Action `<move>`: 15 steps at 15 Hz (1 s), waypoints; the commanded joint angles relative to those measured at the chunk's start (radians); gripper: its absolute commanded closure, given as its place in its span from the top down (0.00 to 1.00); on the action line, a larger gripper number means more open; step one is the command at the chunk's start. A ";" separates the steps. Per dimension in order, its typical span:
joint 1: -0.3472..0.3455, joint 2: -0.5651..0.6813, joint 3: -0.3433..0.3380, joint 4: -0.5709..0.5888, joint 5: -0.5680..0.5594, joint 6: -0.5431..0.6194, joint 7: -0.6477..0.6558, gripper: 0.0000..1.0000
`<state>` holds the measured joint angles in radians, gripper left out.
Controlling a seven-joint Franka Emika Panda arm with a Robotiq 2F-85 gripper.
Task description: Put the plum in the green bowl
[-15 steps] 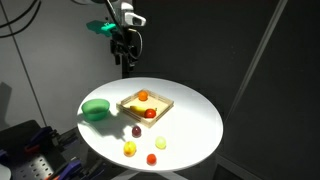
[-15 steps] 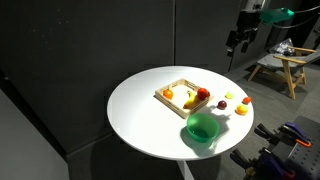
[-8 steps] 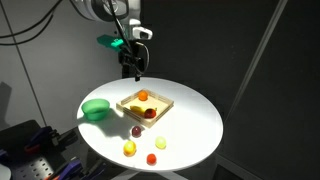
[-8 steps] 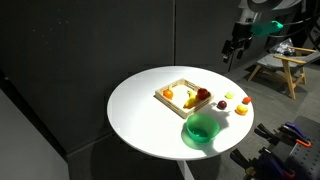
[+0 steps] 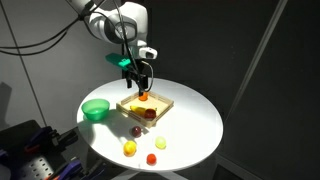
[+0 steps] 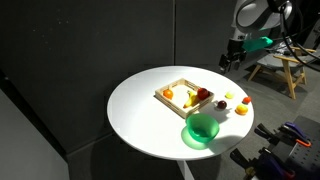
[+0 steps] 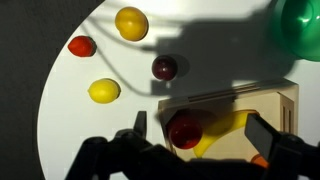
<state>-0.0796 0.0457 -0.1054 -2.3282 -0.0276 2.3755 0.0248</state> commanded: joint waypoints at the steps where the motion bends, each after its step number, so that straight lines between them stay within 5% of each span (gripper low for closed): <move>1: -0.017 0.077 -0.003 0.056 0.009 0.013 -0.060 1.00; 9: -0.038 0.143 0.002 0.108 0.002 0.000 -0.213 1.00; 15: -0.029 0.136 0.003 0.080 -0.002 0.018 -0.169 1.00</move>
<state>-0.1034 0.1820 -0.1079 -2.2500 -0.0277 2.3958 -0.1460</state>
